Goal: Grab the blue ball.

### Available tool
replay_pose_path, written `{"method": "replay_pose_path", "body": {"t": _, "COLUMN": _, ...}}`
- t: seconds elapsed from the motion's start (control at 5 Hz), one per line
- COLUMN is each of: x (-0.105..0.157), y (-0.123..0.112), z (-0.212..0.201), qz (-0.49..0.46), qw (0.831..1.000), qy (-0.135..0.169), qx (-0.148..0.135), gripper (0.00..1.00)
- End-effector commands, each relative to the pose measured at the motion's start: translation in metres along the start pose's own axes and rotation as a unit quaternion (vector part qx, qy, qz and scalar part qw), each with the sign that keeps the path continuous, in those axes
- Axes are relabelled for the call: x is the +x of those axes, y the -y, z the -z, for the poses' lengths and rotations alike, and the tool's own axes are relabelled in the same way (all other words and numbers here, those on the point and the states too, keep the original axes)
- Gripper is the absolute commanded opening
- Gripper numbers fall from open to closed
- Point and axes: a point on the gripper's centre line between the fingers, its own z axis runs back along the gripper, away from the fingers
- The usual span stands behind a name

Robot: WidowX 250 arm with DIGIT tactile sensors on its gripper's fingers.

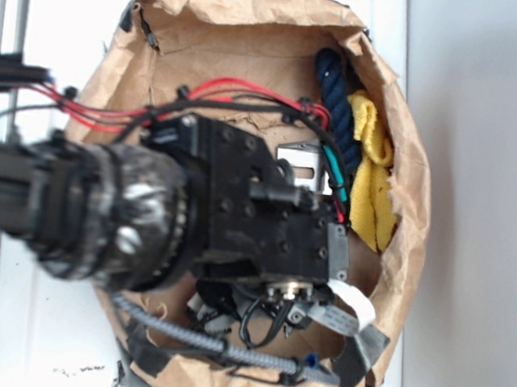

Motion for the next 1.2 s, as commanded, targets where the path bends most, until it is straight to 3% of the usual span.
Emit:
{"method": "replay_pose_path", "body": {"t": 0.0, "x": 0.001, "y": -0.037, "z": -0.113, "qz": -0.154, "qw": 0.982, "qy": 0.06, "qx": 0.095, "gripper": 0.0}}
{"method": "replay_pose_path", "body": {"t": 0.2, "x": -0.024, "y": -0.044, "z": -0.165, "qz": -0.256, "qw": 0.948, "qy": 0.042, "qx": 0.184, "gripper": 0.0}}
{"method": "replay_pose_path", "body": {"t": 0.4, "x": -0.045, "y": -0.033, "z": -0.201, "qz": -0.292, "qw": 0.934, "qy": 0.013, "qx": 0.207, "gripper": 0.0}}
{"method": "replay_pose_path", "body": {"t": 0.8, "x": -0.042, "y": -0.026, "z": -0.188, "qz": -0.3, "qw": 0.925, "qy": 0.0, "qx": 0.231, "gripper": 0.0}}
{"method": "replay_pose_path", "body": {"t": 1.0, "x": -0.038, "y": -0.023, "z": -0.184, "qz": -0.278, "qw": 0.931, "qy": -0.018, "qx": 0.237, "gripper": 0.27}}
